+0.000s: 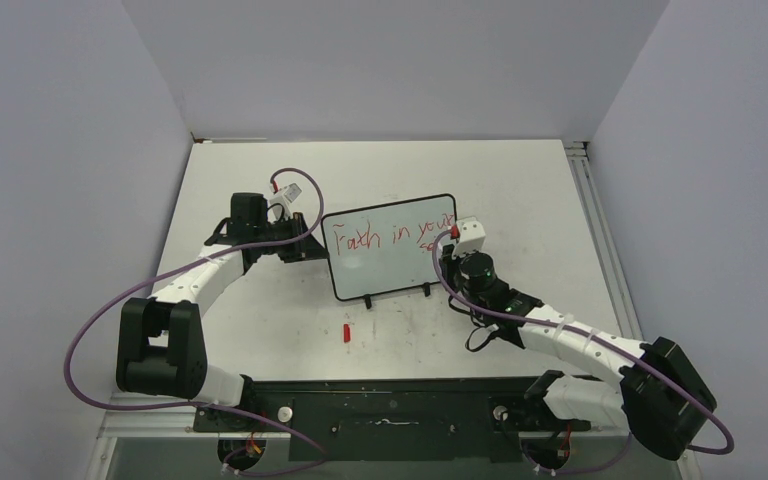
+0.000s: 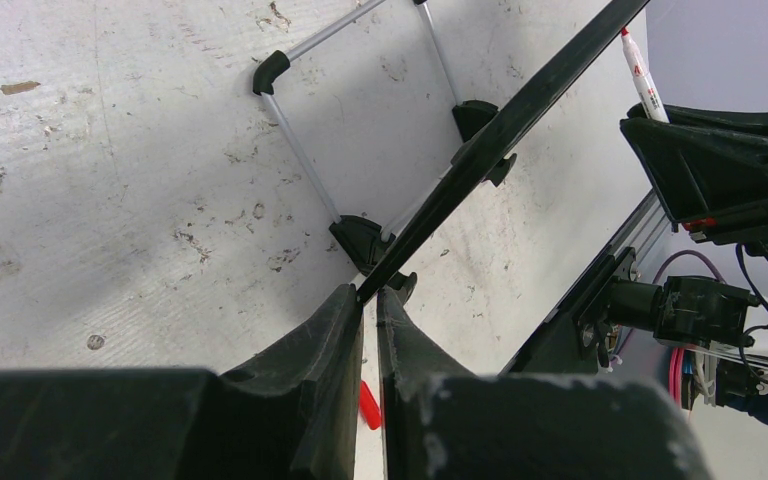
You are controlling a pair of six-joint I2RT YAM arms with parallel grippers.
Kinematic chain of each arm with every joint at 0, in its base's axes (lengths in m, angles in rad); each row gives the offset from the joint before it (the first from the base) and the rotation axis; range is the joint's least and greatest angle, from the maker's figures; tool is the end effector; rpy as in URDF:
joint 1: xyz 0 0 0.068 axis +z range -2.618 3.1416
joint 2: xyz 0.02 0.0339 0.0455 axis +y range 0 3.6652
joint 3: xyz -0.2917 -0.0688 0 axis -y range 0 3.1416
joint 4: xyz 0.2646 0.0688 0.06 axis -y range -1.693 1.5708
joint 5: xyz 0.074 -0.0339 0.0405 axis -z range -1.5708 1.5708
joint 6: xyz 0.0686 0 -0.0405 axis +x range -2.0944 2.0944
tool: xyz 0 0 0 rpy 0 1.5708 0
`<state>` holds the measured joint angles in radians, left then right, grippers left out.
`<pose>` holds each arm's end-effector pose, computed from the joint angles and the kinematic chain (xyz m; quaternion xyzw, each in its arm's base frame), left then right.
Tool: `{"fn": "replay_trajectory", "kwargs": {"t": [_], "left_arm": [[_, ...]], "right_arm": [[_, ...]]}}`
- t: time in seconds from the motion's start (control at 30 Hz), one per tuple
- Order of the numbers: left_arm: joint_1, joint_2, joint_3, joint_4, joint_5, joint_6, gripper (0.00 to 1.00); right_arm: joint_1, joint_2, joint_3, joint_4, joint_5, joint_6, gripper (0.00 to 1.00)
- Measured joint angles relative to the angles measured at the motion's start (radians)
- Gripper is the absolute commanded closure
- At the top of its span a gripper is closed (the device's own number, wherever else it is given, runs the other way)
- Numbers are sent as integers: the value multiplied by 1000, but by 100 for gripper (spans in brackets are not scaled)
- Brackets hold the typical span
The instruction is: Write a sentence on the whiteboard
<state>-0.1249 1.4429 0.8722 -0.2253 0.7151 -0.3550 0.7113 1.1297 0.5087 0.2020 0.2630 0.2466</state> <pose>0.3177 -0.0852 0.2205 0.0318 0.8768 -0.3989 0.2667 0.2190 0.1652 0.2151 -0.1220 0.8256 0.1512 0.5298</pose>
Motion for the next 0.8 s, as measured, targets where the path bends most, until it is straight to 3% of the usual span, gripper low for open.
{"fn": "replay_trajectory", "kwargs": {"t": [0.8], "left_arm": [[0,0,0,0,0,0,91]], "right_arm": [[-3,-16,-69,1,-2,66,95]]}}
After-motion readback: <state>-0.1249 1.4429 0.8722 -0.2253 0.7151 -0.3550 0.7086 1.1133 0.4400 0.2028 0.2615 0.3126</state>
